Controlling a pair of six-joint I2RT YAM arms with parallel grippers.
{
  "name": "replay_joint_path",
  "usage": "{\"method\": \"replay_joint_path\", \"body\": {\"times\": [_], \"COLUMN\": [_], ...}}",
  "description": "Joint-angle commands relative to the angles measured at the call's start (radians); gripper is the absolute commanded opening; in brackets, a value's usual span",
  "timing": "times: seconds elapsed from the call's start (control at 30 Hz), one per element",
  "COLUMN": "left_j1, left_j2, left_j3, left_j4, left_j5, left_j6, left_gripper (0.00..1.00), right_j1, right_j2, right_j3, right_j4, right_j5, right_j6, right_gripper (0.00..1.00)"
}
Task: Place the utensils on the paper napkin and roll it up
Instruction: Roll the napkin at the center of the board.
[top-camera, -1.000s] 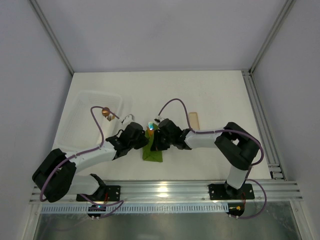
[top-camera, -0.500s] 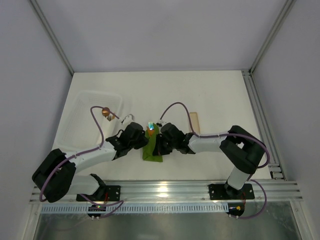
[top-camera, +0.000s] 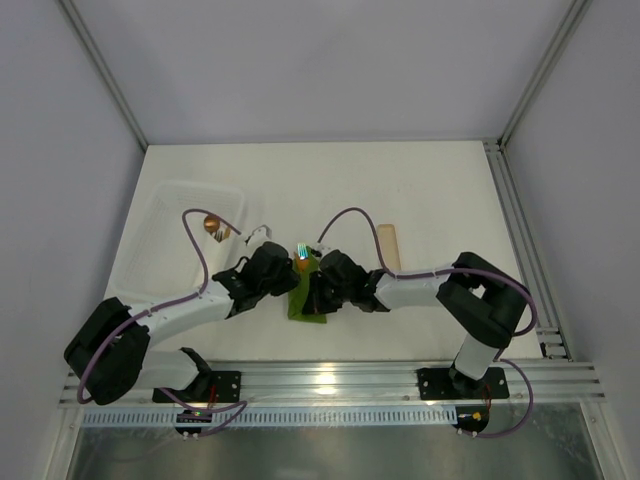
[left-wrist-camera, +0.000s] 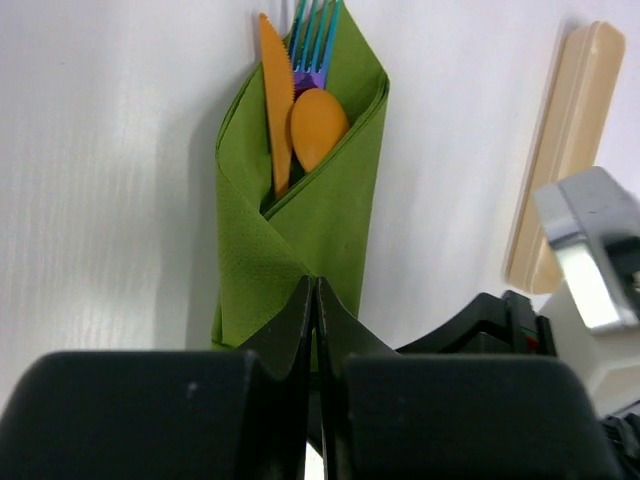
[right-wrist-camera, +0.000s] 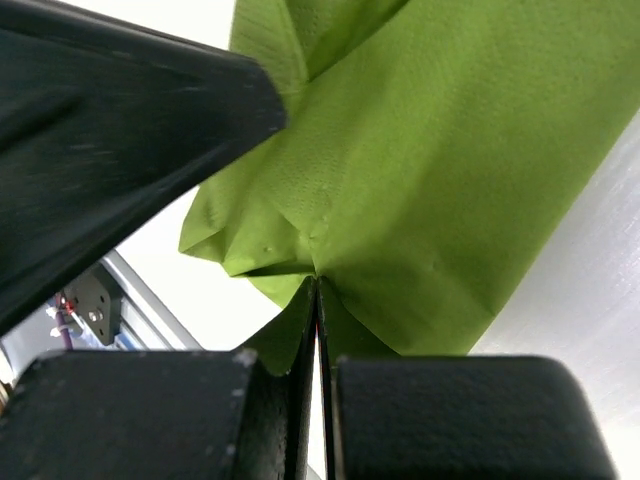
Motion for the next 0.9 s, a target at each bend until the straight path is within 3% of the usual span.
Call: {"method": "replay_joint_path", "body": {"times": [0.0, 0.4, 0.87], "left_j1": [-0.008, -0.031, -0.059], "left_j2": [-0.028, 0.004, -0.014], "left_j3": [0.060, 0.089, 0.089], "left_j4": [-0.001, 0.009, -0.017], "left_j5": [-0.008, 0.006, -0.034], "left_j6": [-0.006, -0.026, -0.045], "left_gripper": [0.00, 0.00, 0.00], "right_j1": [0.004, 0.005, 0.004], "right_j2": [0.017, 0.089, -0.066], "right_j3": [-0.018, -0.055, -0.018], "right_j4": [0.035, 0.137, 0.082], "right_j5": [0.037, 0.006, 0.037], "right_j6": [0.005, 0.040, -0.009], "right_gripper": [0.04, 0.04, 0.04]}}
